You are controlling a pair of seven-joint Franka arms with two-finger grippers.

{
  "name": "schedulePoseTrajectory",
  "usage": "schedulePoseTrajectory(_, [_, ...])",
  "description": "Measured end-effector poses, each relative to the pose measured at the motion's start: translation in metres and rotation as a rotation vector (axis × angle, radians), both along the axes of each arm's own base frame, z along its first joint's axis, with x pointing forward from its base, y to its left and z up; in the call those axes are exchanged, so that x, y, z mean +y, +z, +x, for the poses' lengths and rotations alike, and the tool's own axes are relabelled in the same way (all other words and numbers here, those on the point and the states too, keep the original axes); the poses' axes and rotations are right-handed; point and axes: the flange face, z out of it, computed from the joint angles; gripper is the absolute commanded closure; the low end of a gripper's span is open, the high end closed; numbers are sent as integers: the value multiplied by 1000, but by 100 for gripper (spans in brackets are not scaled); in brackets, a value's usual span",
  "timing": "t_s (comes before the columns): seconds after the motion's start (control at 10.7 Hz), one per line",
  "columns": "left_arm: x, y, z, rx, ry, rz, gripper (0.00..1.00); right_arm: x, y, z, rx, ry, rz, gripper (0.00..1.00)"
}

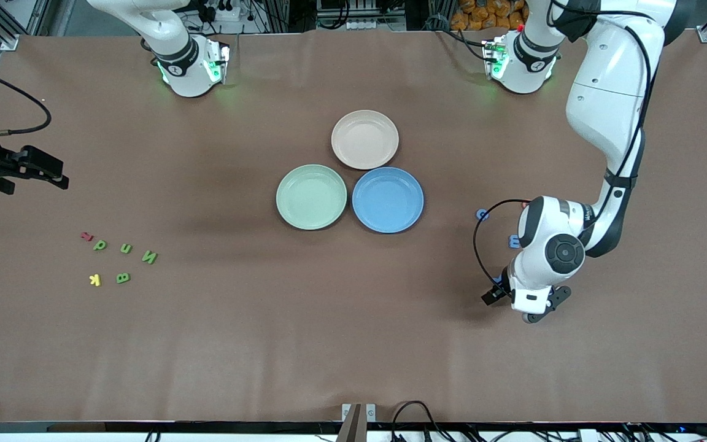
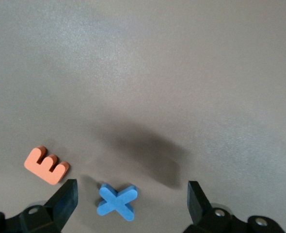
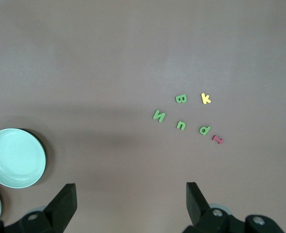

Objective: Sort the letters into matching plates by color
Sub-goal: 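Lower the left gripper onto the blue X letter and close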

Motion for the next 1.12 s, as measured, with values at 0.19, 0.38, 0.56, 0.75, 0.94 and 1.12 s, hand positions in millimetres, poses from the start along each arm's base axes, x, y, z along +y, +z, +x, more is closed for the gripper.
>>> schedulePoseTrajectory(0.19, [-2,7,1,-9,0,-16,0,0,0,0,0,0,0,0])
schedulePoseTrajectory(0.38, [-7,8,-1,-6,-6,-22,0,0,0,0,0,0,0,0])
schedulePoseTrajectory(0.56, [-7,4,-4,-3,-7,-23,0,0,0,0,0,-1,0,0])
schedulePoseTrajectory(0.75, [-6,0,-6,-8,-6,-24,0,-1,0,0,0,-1,0,0])
schedulePoseTrajectory(0.94, [-5,-2,-7,-10,-4,-25,0,-1,0,0,0,-3,0,0])
schedulePoseTrajectory(1.12, [-3,-4,-7,-14,-2,-27,0,-2,0,0,-1,-4,0,0])
